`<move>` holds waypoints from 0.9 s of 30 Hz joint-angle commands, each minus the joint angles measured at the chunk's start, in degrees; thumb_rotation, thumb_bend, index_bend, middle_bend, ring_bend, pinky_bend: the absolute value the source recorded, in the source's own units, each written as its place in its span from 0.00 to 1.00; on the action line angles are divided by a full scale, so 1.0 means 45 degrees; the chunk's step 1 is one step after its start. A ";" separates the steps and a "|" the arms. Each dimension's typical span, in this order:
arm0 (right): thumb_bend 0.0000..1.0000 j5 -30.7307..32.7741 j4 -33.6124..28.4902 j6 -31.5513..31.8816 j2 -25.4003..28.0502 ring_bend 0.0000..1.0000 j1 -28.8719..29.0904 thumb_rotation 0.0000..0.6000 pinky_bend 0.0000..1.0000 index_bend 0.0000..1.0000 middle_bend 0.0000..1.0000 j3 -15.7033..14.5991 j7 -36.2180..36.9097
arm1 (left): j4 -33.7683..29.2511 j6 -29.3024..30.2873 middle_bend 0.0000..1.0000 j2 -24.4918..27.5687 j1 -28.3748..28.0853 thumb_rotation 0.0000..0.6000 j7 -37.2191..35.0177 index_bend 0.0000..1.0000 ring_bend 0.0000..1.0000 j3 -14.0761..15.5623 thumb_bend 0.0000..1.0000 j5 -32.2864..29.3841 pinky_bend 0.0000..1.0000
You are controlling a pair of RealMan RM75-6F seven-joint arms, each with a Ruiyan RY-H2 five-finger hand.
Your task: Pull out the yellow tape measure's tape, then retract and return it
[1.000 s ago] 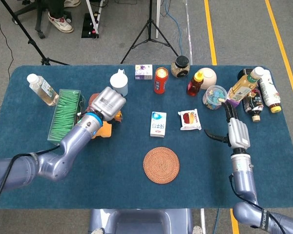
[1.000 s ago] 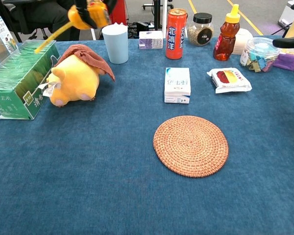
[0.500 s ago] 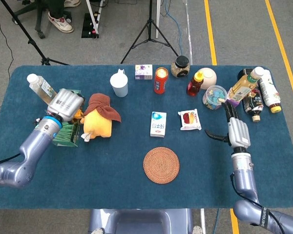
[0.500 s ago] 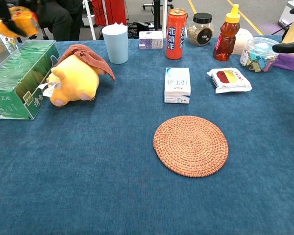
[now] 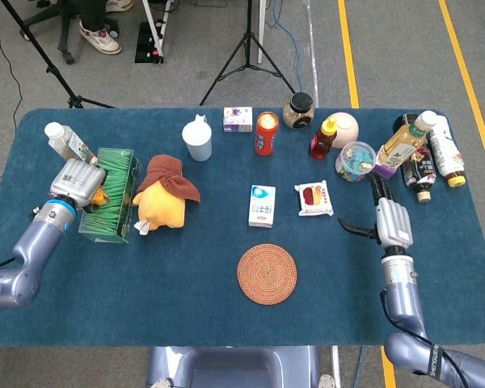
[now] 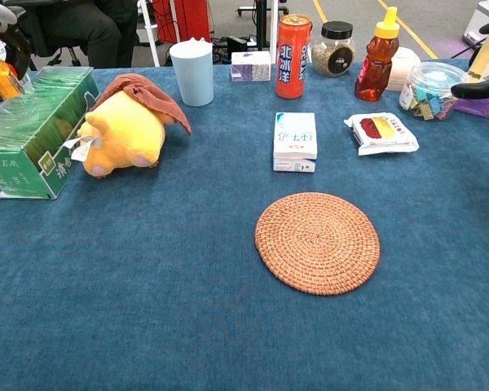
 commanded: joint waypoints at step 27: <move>0.21 -0.0170 0.0014 0.0089 0.0117 0.05 0.0016 0.66 0.25 0.00 0.04 0.0148 0.0251 | -0.0077 0.1032 0.00 0.0015 0.2243 1.00 -0.2119 0.00 0.00 -0.2342 0.25 0.2569 0.11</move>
